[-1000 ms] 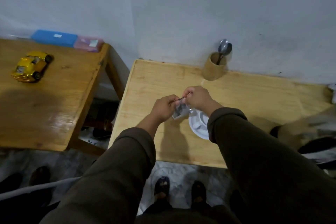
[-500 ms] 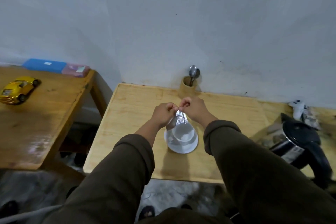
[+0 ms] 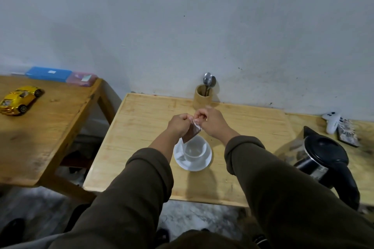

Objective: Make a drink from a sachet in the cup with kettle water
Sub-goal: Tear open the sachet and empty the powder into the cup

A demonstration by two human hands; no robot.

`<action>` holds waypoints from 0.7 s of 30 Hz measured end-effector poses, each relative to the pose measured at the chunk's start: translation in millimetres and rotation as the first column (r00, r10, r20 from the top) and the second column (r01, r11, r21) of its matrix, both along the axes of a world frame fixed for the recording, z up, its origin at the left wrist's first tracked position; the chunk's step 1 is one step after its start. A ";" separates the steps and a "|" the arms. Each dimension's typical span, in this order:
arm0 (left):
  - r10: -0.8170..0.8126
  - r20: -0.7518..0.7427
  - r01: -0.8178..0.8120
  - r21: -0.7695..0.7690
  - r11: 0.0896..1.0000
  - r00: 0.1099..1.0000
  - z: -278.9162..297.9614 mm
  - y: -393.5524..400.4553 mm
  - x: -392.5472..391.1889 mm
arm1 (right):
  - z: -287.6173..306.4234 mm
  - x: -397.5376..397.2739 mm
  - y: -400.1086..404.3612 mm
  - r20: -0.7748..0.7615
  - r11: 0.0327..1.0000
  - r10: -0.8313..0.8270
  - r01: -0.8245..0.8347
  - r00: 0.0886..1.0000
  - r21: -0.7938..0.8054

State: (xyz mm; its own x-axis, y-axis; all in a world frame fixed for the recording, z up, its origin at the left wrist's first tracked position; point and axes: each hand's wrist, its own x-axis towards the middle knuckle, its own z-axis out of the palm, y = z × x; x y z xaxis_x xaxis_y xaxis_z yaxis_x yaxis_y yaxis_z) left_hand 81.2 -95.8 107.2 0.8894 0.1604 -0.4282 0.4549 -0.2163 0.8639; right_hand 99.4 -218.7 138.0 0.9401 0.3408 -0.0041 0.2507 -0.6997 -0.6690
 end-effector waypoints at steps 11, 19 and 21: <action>0.181 -0.057 -0.185 -0.072 0.980 0.982 -13.1 0.3 0.1 | -5.0 -7.7 -17.4 -0.229 0.995 0.104 -0.103 0.968 0.016; 0.249 -0.082 -0.250 0.009 0.968 0.965 -22.2 6.4 -0.4 | -2.3 -13.9 -21.7 -0.300 0.990 0.141 -0.136 0.943 0.038; 0.228 -0.083 -0.223 0.072 0.972 0.970 -22.0 9.2 -12.9 | -12.6 -25.5 -15.0 -0.294 0.994 0.105 -0.111 0.950 -0.006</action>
